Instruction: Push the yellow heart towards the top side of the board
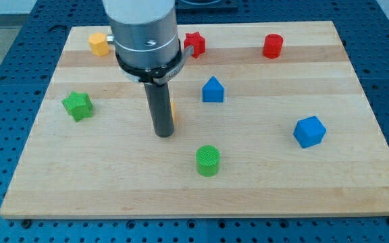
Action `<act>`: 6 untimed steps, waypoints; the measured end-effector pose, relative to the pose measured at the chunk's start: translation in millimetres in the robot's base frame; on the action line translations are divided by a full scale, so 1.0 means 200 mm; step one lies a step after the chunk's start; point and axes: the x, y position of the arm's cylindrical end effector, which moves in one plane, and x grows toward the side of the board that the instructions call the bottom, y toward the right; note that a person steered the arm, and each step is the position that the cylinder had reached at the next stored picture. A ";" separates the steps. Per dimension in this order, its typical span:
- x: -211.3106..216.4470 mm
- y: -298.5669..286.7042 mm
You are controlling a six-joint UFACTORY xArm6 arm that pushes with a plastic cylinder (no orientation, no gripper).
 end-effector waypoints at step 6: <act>-0.84 -0.04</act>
